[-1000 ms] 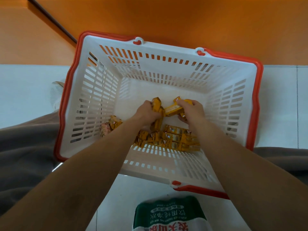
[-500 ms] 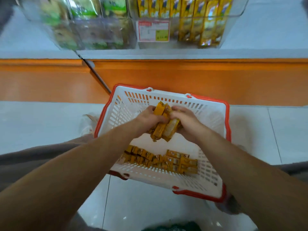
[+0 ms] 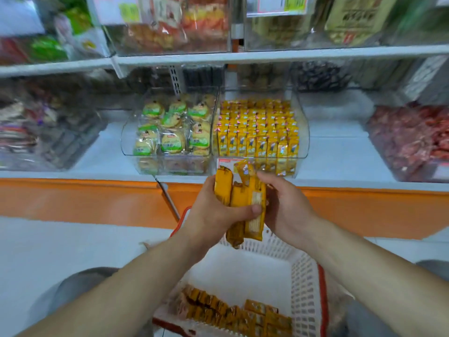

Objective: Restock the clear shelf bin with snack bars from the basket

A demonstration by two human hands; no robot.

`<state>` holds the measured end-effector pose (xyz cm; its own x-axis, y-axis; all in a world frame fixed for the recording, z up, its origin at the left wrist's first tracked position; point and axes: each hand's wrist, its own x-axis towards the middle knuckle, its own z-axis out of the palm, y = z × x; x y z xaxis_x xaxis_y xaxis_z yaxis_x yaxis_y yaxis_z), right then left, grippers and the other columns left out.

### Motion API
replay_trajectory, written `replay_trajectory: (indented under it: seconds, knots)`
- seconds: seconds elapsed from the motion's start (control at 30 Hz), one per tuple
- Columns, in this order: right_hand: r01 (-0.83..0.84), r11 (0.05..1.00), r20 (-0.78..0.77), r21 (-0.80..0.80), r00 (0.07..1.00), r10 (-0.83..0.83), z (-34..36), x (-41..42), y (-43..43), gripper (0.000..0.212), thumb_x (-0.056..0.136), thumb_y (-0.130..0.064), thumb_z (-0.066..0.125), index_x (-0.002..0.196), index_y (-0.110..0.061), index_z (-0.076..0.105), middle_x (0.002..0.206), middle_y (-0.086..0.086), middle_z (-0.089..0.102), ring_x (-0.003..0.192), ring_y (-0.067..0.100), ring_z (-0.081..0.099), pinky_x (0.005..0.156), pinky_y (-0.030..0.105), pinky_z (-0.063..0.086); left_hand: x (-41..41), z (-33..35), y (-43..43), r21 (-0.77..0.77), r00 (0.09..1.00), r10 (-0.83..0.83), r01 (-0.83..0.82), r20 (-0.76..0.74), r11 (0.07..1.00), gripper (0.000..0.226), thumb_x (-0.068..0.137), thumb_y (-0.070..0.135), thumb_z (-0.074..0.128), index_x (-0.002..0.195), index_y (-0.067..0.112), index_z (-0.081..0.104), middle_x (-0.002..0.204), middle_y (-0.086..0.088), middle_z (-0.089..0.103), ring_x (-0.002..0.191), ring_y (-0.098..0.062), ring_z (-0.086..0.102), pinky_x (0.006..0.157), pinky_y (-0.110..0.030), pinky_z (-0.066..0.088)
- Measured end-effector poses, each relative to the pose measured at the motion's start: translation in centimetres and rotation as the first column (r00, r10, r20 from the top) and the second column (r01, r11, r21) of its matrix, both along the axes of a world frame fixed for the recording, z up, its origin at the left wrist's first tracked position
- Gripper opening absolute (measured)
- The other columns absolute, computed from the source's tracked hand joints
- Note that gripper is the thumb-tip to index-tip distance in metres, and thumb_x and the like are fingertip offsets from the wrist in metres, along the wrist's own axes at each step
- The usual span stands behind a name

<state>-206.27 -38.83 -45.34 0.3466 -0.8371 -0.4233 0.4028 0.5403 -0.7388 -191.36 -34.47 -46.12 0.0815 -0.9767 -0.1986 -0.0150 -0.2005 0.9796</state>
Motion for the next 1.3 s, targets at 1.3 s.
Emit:
replay_trajectory:
  seconds: [1.3]
  knots:
    - [-0.489,0.632,-0.799,-0.601,0.375,-0.470,-1.3,-0.1,-17.9,0.050,0.081,-0.021,0.081,0.123,-0.029,0.056,0.101,-0.001,0.063,0.082,0.013,0.063,0.068,0.025,0.050,5.9,-0.7,-6.2,-0.040,0.961,0.275,-0.274,0.023,0.961,0.060,0.061,0.035,0.091,0.114,0.026,0.064,0.099,0.003,0.080,0.093,-0.020,0.078,0.081,-0.052,0.063]
